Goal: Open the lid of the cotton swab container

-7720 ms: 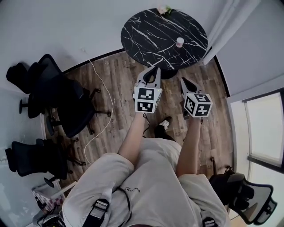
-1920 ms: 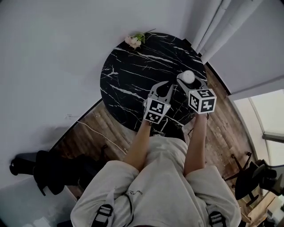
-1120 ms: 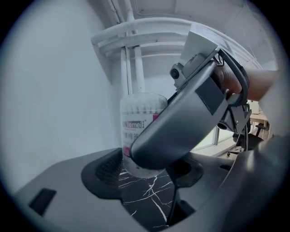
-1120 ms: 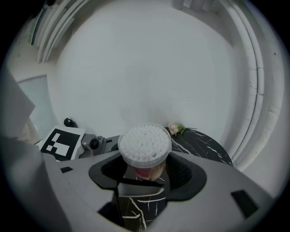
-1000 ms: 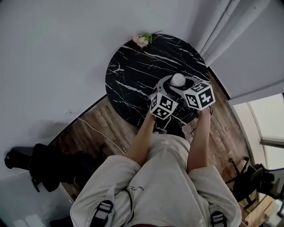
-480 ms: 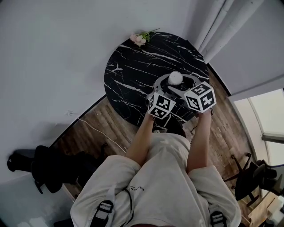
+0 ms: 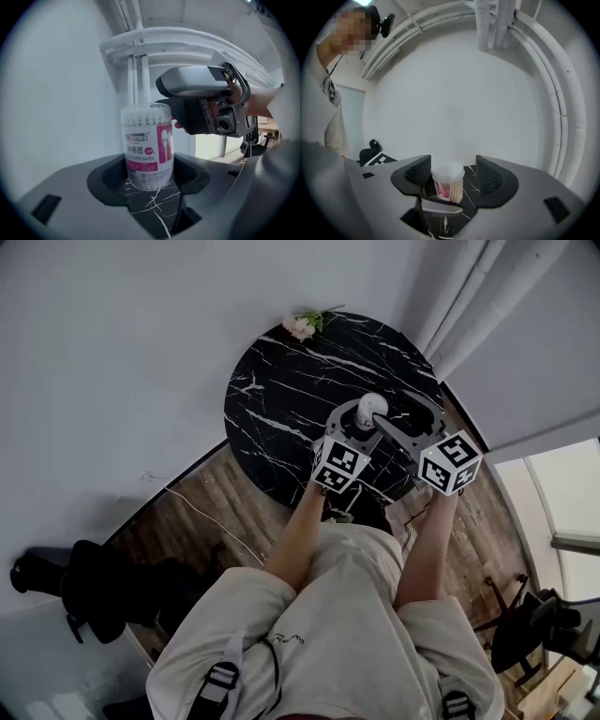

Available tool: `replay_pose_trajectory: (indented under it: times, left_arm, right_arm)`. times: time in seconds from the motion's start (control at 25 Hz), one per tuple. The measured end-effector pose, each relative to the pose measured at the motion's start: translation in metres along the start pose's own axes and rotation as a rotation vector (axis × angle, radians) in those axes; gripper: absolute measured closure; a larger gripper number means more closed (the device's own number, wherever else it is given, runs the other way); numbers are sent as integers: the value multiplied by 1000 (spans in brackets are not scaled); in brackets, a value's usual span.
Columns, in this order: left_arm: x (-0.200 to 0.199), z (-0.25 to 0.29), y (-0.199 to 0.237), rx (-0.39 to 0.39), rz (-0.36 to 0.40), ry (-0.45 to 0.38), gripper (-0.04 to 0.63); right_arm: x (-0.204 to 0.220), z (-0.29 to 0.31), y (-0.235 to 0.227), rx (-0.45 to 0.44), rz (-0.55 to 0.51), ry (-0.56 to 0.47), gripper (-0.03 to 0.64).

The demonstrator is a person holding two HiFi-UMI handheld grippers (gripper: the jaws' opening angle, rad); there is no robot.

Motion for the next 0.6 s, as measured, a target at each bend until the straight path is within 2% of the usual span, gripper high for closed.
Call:
replay_pose_trajectory:
  times: [0.16, 0.28, 0.44, 0.6]
  left_arm:
    - [-1, 0, -6, 21, 19, 2, 325]
    - [-2, 1, -12, 50, 33, -5, 325]
    - [-1, 0, -16, 78, 33, -12, 325]
    - [0, -1, -17, 83, 39, -4, 325]
  right_arm:
    - [-1, 6, 10, -26, -20, 18, 324]
    - [3, 11, 12, -12, -39, 48, 324]
    - [5, 16, 16, 29, -139, 92, 325]
    - [8, 20, 18, 21, -162, 133, 325]
Point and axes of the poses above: the fingertips, and each gripper's own axes: z forward along the fingers, y to its left, x out of its underside, the point moved 8 cm from there along -z, backward along the fingers, and after that the axes turned 1 degree about x, right-handed, at the moved point
